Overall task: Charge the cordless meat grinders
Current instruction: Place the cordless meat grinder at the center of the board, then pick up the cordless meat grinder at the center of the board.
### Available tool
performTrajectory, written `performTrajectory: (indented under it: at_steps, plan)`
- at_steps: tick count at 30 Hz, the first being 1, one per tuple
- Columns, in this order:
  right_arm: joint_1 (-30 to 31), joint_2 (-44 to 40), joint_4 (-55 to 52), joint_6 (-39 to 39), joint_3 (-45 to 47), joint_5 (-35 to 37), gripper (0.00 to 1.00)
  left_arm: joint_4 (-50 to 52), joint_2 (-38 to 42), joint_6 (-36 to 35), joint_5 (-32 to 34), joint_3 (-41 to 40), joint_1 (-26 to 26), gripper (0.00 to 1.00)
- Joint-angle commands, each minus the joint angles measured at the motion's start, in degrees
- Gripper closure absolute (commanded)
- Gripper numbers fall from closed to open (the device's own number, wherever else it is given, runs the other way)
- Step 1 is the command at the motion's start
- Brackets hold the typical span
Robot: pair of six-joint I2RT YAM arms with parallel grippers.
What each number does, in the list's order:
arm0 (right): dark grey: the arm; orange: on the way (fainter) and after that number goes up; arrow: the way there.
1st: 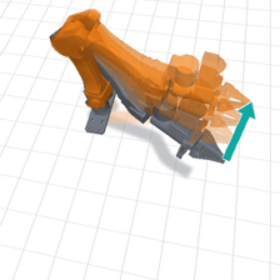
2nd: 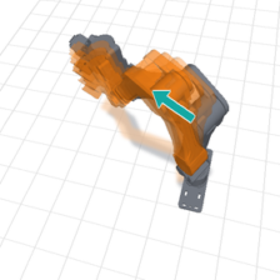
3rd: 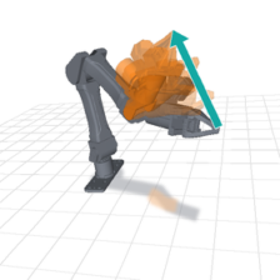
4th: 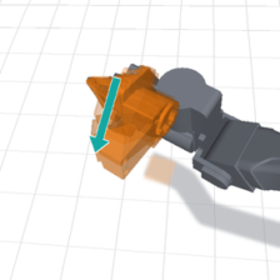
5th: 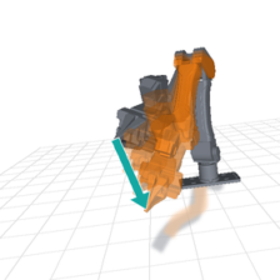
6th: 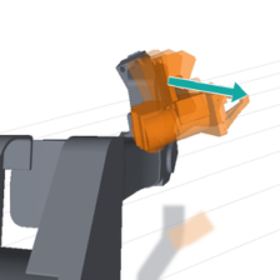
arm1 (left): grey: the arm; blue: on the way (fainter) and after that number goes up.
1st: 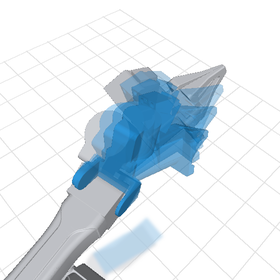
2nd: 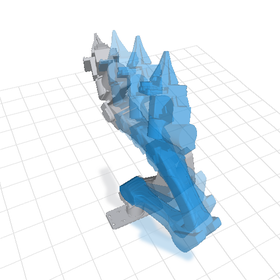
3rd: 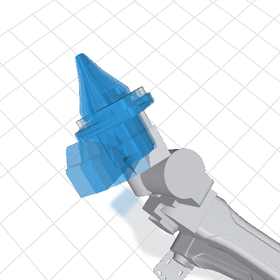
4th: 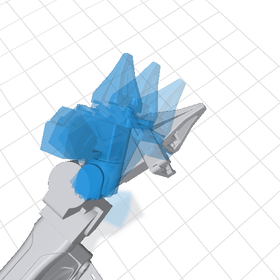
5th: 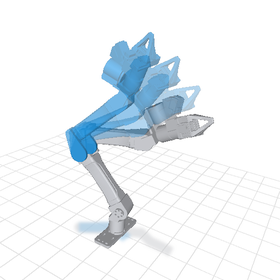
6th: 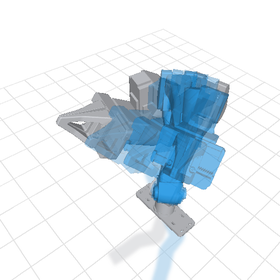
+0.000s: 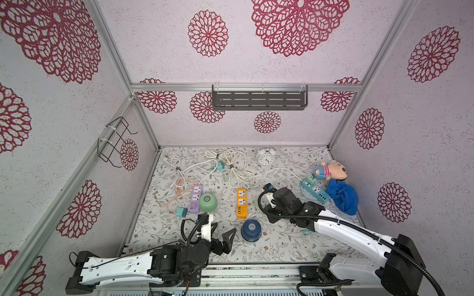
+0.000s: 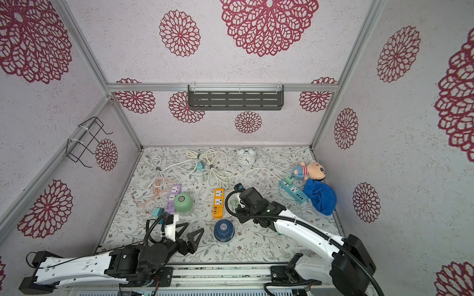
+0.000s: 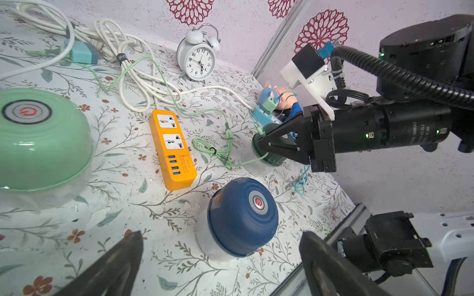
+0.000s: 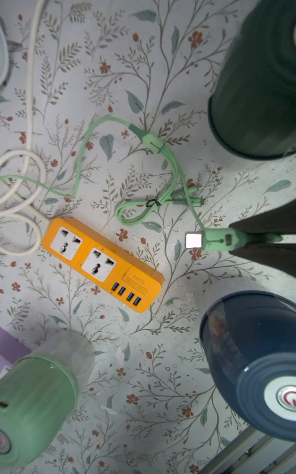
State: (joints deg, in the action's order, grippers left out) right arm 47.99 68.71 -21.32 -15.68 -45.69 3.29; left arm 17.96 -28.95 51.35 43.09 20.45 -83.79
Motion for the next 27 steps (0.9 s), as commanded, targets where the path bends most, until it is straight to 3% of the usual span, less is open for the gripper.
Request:
performTrajectory:
  at_steps: [1, 6, 11, 27]
  plan:
    - [1.9, -1.7, 0.7, -5.6, 1.6, 2.3, 1.0, 0.2, -4.0, -2.1, -2.2, 0.4, 0.5, 0.01]
    - [4.7, -1.7, 1.2, -8.7, 4.3, 3.8, 1.0, -5.5, -10.7, -3.2, -5.4, 0.0, 1.6, 0.03]
    - [5.4, -2.2, 1.7, -10.0, 6.4, 3.0, 1.0, -11.7, -12.0, -2.5, -8.8, -2.4, 5.0, 0.03]
    - [9.9, 3.7, 6.4, -12.9, 5.7, 1.8, 1.0, -0.2, -4.2, -1.4, -11.3, -2.0, 7.3, 0.03]
